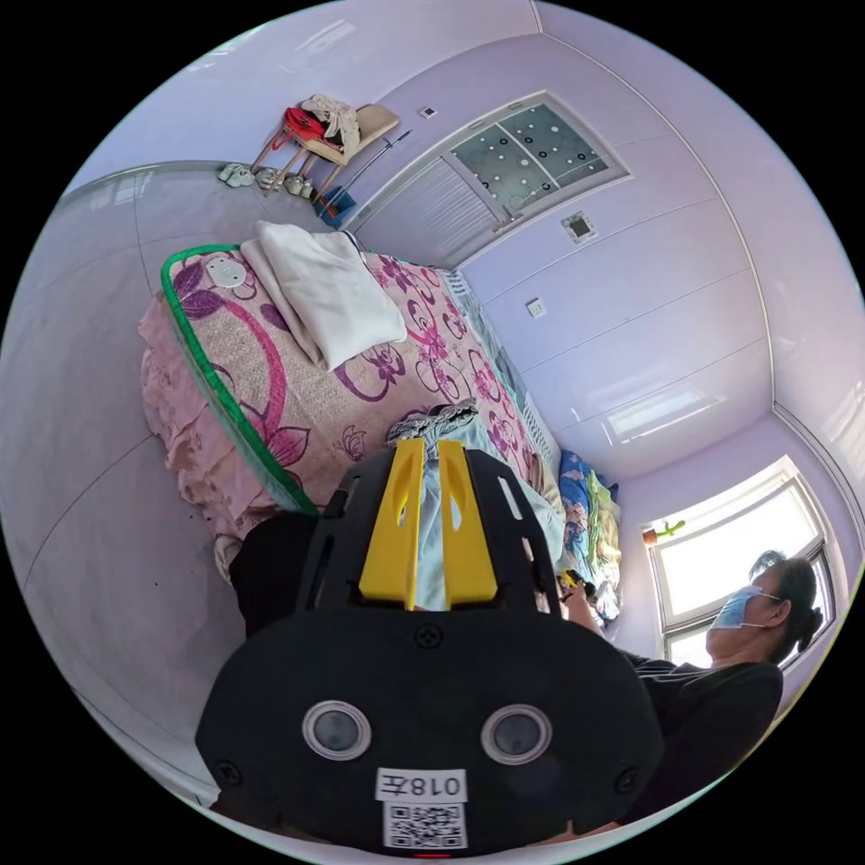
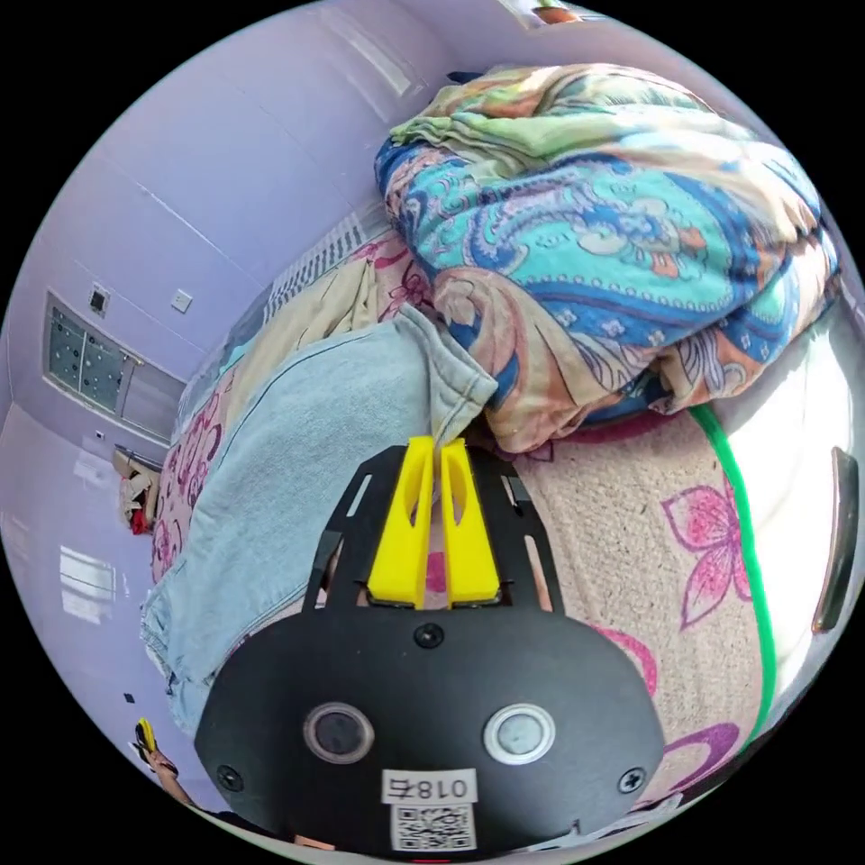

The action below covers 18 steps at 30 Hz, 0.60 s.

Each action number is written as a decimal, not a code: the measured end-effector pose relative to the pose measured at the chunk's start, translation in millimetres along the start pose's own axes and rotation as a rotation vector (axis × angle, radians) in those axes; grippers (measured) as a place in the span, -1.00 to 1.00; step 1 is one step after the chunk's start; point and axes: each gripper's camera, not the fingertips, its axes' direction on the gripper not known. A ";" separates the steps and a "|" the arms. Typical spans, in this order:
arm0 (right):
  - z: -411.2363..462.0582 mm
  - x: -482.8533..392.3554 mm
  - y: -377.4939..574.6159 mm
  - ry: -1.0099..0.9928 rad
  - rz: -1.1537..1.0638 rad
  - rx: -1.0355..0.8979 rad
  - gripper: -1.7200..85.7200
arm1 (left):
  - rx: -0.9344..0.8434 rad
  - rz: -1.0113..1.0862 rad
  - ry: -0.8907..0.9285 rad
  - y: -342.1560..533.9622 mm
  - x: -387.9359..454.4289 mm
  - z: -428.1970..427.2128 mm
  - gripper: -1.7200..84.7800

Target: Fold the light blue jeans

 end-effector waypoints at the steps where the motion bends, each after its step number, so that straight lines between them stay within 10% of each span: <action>1: -9.0 -16.2 -1.6 0.041 -0.070 0.008 -0.93 | -0.003 0.004 0.008 -1.8 1.9 4.1 -0.92; 6: -76.1 -57.0 13.3 0.174 -0.274 0.170 -0.95 | -0.074 0.032 0.063 -7.1 7.0 32.6 -0.96; 18: -70.6 49.2 49.2 0.113 0.103 0.060 -0.82 | -0.171 0.094 0.198 -10.8 15.4 65.3 -0.92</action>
